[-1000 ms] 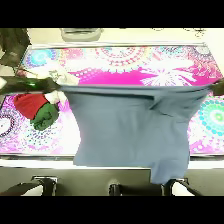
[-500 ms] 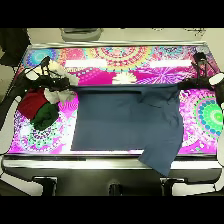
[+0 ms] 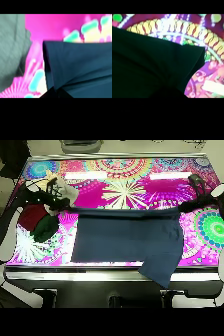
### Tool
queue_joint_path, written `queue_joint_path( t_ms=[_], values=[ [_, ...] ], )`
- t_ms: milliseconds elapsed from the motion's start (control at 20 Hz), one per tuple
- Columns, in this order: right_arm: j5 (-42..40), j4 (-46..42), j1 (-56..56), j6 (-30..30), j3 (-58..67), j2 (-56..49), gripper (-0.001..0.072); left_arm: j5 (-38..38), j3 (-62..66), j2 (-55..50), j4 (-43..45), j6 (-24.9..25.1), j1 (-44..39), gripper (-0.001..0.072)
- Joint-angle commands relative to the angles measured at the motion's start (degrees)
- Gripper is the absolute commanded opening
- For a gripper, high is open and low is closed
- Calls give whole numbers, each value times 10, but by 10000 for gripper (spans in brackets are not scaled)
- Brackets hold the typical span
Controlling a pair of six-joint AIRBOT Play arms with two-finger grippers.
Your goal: Fold the shirts.
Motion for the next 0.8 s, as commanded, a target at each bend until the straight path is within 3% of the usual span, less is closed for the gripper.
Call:
queue_joint_path(
  t_ms=[0,400,450,500,550,600,750],
  values=[
    [110,-56,1,26,-38,-2,44,-102,-33,-14,1,9,1,26],
    [63,-25,1,56,-91,-15,46,-96,-118,-24,-8,11,3,39],
    [56,-19,1,60,-91,-14,70,-97,-117,-24,-18,11,3,150],
    [51,-15,1,61,-87,-14,220,-97,-117,-21,-37,11,7,329],
    [66,-15,1,59,-80,-11,341,-98,-117,-16,-59,11,13,442],
    [90,-18,0,49,-70,-5,394,-102,-117,-8,-72,11,20,442],
    [192,-32,-27,24,-56,29,430,-137,-122,29,-50,9,45,441]
  ],
)
